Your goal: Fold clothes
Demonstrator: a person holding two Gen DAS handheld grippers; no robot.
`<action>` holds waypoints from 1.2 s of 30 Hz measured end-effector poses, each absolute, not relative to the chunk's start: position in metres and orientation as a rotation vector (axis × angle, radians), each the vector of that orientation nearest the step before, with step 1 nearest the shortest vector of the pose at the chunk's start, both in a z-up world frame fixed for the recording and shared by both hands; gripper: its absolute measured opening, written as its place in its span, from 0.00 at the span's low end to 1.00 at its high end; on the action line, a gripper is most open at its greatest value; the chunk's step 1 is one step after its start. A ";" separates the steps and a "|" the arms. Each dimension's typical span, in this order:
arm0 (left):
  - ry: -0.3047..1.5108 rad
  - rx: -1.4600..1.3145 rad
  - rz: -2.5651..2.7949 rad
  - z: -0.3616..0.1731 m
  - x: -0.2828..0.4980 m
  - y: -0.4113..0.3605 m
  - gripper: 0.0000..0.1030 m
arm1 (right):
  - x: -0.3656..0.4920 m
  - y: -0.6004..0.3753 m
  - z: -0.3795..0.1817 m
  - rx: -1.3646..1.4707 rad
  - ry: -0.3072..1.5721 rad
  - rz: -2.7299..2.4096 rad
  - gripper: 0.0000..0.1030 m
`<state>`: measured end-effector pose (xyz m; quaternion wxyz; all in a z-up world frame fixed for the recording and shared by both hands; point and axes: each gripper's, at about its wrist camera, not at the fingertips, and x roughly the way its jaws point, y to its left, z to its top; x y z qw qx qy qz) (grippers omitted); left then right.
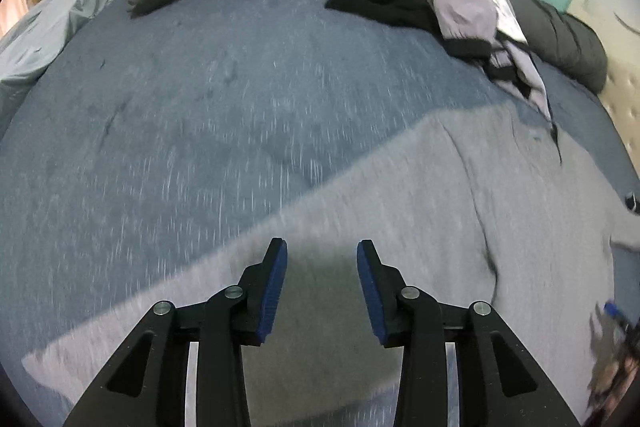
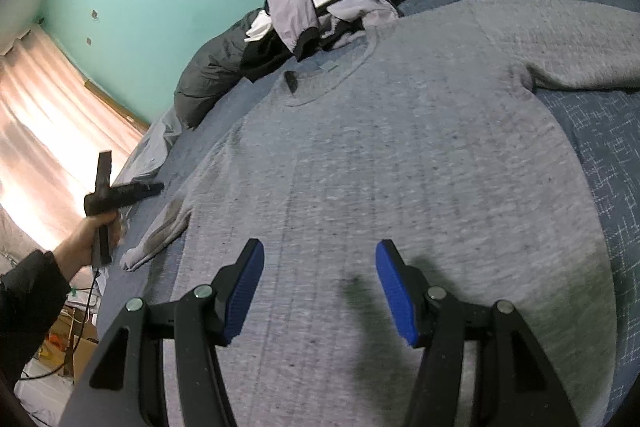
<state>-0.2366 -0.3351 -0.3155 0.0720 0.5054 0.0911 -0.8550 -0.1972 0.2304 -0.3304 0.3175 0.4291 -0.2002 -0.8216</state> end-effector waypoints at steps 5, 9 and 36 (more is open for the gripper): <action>0.304 1.532 -2.512 -0.328 -0.199 -0.345 0.39 | -0.196 0.228 -0.329 1.122 -0.532 -2.161 0.58; 0.378 1.461 -2.456 -0.329 -0.155 -0.377 0.45 | -0.195 0.230 -0.329 1.119 -0.545 -2.158 0.58; 0.688 1.119 -2.113 -0.348 -0.013 -0.533 0.65 | -0.192 0.218 -0.340 1.153 -0.487 -2.157 0.58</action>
